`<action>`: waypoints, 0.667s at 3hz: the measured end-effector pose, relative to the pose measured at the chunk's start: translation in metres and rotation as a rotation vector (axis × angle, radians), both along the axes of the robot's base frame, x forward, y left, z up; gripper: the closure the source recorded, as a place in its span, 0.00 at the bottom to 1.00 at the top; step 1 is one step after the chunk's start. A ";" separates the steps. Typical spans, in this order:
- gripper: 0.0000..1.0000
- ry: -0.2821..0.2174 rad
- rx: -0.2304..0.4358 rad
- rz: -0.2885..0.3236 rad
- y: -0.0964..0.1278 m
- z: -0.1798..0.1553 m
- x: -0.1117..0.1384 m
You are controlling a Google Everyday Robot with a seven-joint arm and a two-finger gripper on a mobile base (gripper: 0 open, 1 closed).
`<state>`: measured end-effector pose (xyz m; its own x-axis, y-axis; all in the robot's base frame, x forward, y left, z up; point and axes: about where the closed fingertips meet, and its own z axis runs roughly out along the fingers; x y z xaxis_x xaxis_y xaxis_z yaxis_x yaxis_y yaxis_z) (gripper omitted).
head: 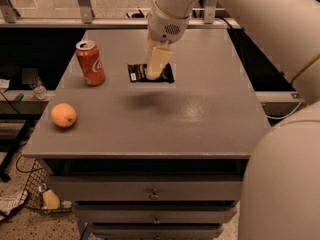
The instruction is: Move rxbar chocolate near coke can
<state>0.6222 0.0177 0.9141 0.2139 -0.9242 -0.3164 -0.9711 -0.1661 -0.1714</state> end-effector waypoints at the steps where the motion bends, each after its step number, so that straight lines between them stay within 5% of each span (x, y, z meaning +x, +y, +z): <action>1: 1.00 0.013 -0.009 0.005 0.002 -0.008 -0.003; 2: 1.00 0.020 -0.011 0.002 0.011 -0.015 0.001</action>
Offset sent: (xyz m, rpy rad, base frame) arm 0.0033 0.0186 -0.0220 -0.0202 0.0343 -0.0018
